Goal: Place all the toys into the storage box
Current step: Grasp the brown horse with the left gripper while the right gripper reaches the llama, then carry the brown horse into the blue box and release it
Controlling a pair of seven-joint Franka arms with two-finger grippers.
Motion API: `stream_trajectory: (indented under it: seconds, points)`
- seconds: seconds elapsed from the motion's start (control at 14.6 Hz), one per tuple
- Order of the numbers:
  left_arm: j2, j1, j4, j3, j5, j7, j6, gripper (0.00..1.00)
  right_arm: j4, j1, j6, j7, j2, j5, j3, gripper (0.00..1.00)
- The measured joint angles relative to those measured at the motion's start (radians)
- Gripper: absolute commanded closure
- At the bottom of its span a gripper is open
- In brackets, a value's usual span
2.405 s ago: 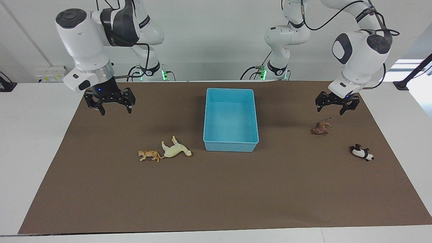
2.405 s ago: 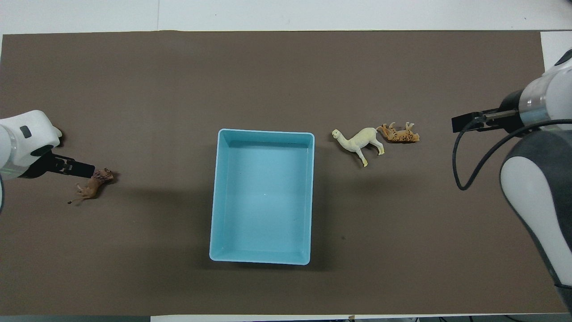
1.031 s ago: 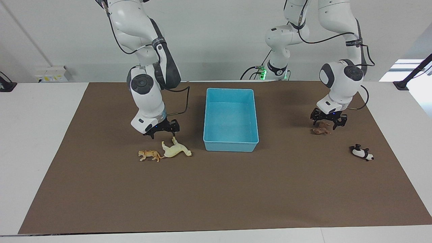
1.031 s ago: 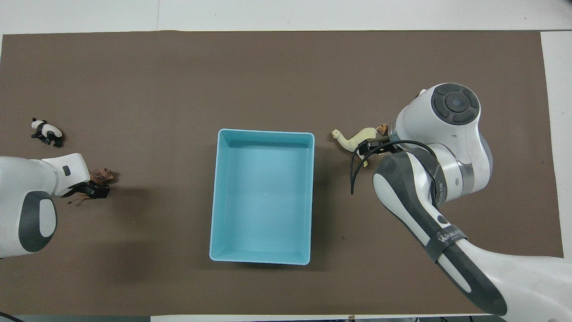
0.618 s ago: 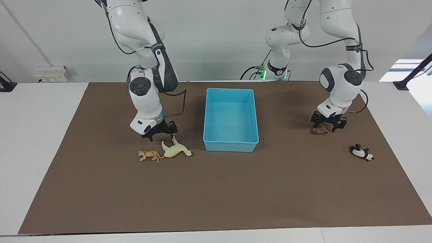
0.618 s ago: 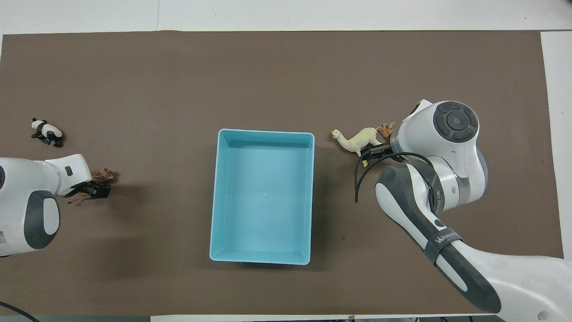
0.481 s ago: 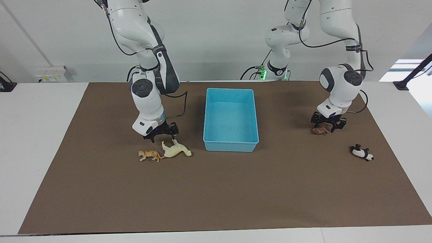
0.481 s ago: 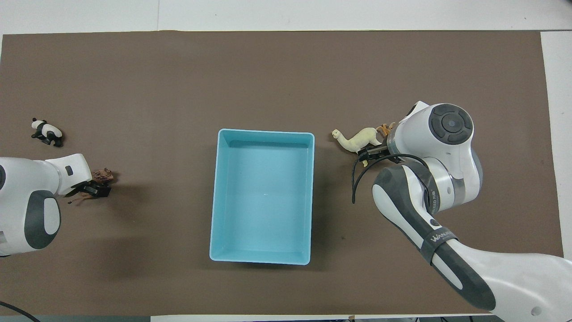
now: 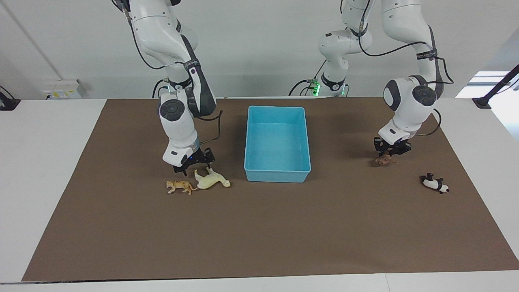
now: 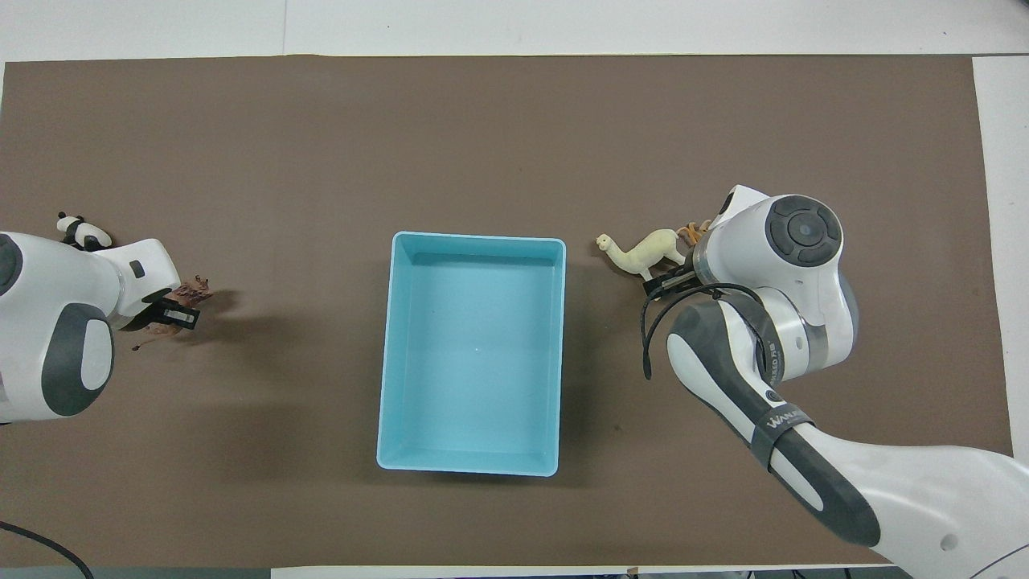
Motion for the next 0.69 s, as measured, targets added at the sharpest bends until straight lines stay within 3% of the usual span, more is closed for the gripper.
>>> stream_trajectory:
  seconds: [0.21, 0.48, 0.69]
  points:
    - [-0.007, -0.043, 0.101, -0.006, -0.010, -0.132, -0.145, 1.00, -0.004, 0.000, 0.023, -0.056, 0.003, 0.000, 0.000, 0.02]
    - [-0.029, -0.222, 0.281, -0.029, -0.111, -0.507, -0.366, 1.00, -0.004, 0.001, 0.027, -0.063, 0.003, 0.000, 0.002, 0.26]
    - [-0.035, -0.420, 0.312, -0.065, -0.121, -0.875, -0.363, 1.00, -0.004, 0.002, 0.029, -0.063, 0.003, 0.000, 0.004, 0.43]
